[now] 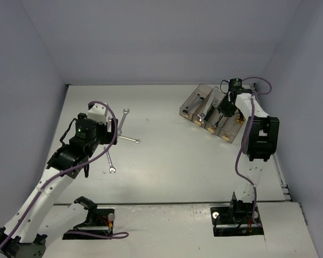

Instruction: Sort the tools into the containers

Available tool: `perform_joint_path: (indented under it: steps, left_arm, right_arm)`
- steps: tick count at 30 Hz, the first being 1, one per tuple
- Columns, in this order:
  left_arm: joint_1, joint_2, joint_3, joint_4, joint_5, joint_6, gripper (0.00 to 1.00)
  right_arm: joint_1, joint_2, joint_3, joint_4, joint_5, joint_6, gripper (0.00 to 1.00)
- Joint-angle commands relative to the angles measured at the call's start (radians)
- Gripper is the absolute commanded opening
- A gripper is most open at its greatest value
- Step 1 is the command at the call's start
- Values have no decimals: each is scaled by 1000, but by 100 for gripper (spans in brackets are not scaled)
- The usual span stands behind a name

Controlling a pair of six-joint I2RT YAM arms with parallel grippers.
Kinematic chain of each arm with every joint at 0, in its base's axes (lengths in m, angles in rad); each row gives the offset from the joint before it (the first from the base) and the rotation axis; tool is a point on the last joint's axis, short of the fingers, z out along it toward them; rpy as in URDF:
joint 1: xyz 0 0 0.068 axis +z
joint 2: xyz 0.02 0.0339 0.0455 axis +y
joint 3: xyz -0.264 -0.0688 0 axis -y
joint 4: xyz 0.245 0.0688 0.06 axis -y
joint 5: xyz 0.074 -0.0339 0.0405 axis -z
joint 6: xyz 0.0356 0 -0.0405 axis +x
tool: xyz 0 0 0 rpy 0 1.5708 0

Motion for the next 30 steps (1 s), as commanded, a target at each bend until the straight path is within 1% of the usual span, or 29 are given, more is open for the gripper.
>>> perform_joint_path:
  steps: [1, 4, 8, 10, 12, 14, 16, 18, 20, 22, 24, 26, 28, 30]
  left_arm:
    - [4, 17, 12, 46, -10, 7, 81]
    - [4, 40, 10, 48, -11, 7, 81]
    - [4, 107, 11, 65, 21, 27, 81]
    - [9, 158, 57, 56, 55, 34, 81]
    - [16, 251, 82, 40, 67, 42, 81]
    - [30, 323, 165, 14, 102, 53, 81]
    - [47, 474, 267, -6, 136, 84, 81]
    - [67, 553, 340, -20, 172, 100, 81]
    - [143, 712, 429, -41, 264, 117, 81]
    - [209, 801, 503, -44, 395, 118, 81]
    - [257, 892, 581, -56, 485, 129, 81]
    - [276, 991, 645, -95, 513, 167, 81]
    - [279, 1065, 748, -132, 528, 210, 80]
    - [280, 1137, 800, -160, 503, 232, 75]
  right_arm:
    - [-7, -83, -1, 39, 27, -2, 38]
    - [-2, -115, -8, 40, 24, -20, 41]
    - [19, -215, -24, 38, 12, -88, 42]
    - [33, -273, -45, 40, 10, -134, 42]
    - [58, -373, -95, 40, 10, -168, 42]
    - [94, -445, -144, 40, 10, -190, 42]
    - [120, -575, -228, 41, -8, -225, 42]
    - [136, -638, -294, 44, -33, -234, 42]
    - [161, -761, -381, 47, -105, -249, 42]
    - [181, -847, -462, 62, -131, -242, 42]
    - [202, -932, -546, 80, -157, -230, 42]
    - [210, -1008, -615, 94, -200, -230, 42]
    - [214, -1059, -655, 95, -231, -234, 42]
    - [215, -1112, -691, 94, -250, -234, 42]
